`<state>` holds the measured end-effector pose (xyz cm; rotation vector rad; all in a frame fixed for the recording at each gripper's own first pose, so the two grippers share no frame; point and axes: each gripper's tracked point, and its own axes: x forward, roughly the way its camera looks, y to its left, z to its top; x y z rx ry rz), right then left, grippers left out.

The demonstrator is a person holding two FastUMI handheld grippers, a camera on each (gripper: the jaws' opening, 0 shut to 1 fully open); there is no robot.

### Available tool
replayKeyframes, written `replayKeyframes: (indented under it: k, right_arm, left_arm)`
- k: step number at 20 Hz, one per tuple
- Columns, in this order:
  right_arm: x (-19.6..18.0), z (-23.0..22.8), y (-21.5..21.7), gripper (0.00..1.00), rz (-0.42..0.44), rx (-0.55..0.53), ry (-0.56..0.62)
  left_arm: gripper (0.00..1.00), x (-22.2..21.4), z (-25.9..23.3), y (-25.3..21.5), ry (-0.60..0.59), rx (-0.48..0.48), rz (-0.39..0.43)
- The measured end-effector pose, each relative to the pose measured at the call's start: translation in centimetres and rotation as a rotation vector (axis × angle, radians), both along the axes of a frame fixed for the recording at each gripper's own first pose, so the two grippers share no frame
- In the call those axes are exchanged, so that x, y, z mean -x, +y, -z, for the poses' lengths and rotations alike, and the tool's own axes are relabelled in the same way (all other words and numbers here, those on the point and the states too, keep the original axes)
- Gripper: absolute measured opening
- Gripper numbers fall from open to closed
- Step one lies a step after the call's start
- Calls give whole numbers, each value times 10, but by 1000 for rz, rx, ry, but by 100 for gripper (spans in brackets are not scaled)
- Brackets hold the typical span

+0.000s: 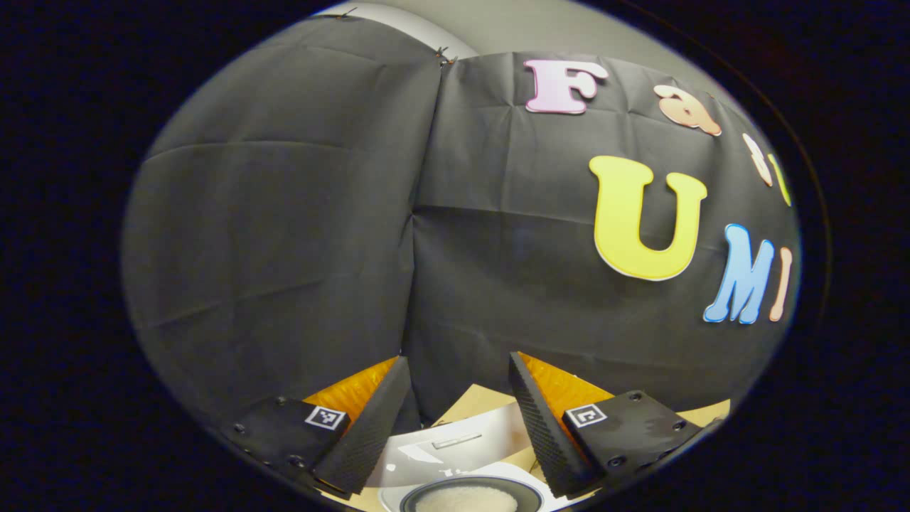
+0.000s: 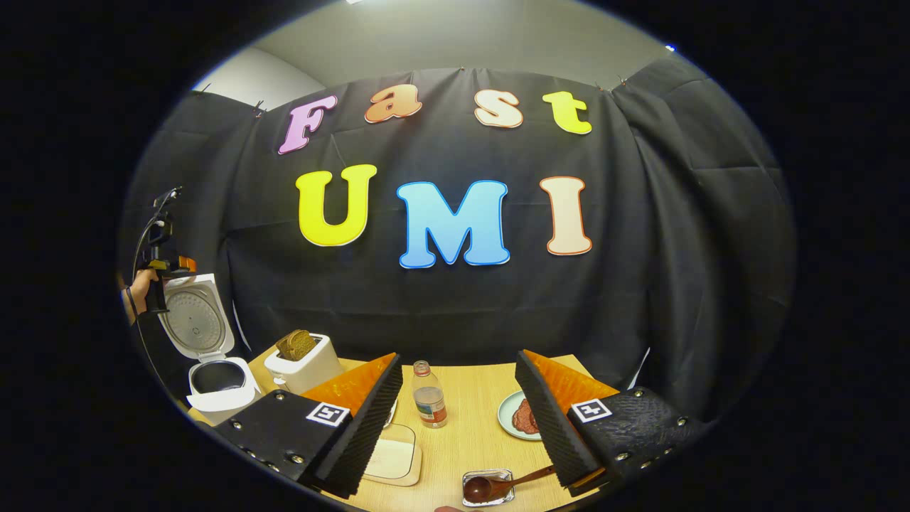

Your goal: Close the left gripper, press the button to open the rice cooker; take a wooden spoon from the chopstick holder with the right hand, scoop a spoonful of rice and pour it into the rice cooker, then put the wooden spoon back into the chopstick holder.

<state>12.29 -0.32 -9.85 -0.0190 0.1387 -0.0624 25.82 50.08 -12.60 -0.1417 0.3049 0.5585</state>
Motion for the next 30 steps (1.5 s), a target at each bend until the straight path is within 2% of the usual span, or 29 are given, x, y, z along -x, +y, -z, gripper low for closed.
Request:
replayKeyframes:
  k: [1,3,4,7,14,15,17,18,22,26,27,28,30]
  right_arm:
    - [1,2,2,98,-5,-7,2]
    - [2,9,3,98,-14,-50,19]
    - [2,11,1,98,-10,-65,24]
    - [6,11,0,98,-7,-61,20]
    - [19,-19,10,98,-37,-55,-51]
    - [21,-20,12,98,-42,-55,-53]
    - [25,-20,10,98,-42,-41,-51]
    - [26,-22,10,98,-45,-38,-50]
    - [30,-18,18,98,-63,-38,-34]
    - [31,-16,26,98,-86,-30,-19]
    - [31,-15,27,93,-90,-27,-17]
    - [31,-15,28,98,-92,-25,-15]
    - [33,-13,30,98,-94,-27,-10]
  left_arm:
    - [98,-2,3,1,13,-6,-2]
    - [94,-2,1,-3,26,-15,0]
    - [96,-3,0,-5,32,-2,0]
    - [96,2,-1,-16,36,8,11]
    - [96,44,12,-87,-5,-34,55]
    - [92,51,17,-98,-8,-33,61]
    - [97,61,30,-118,-8,-20,77]
    - [94,71,39,-125,-9,3,75]
    - [96,85,94,-155,33,87,107]
    - [97,99,128,-184,88,48,156]
    - [96,100,132,-188,97,52,164]
    - [97,102,136,-190,101,59,164]
    - [96,104,139,-191,101,77,157]
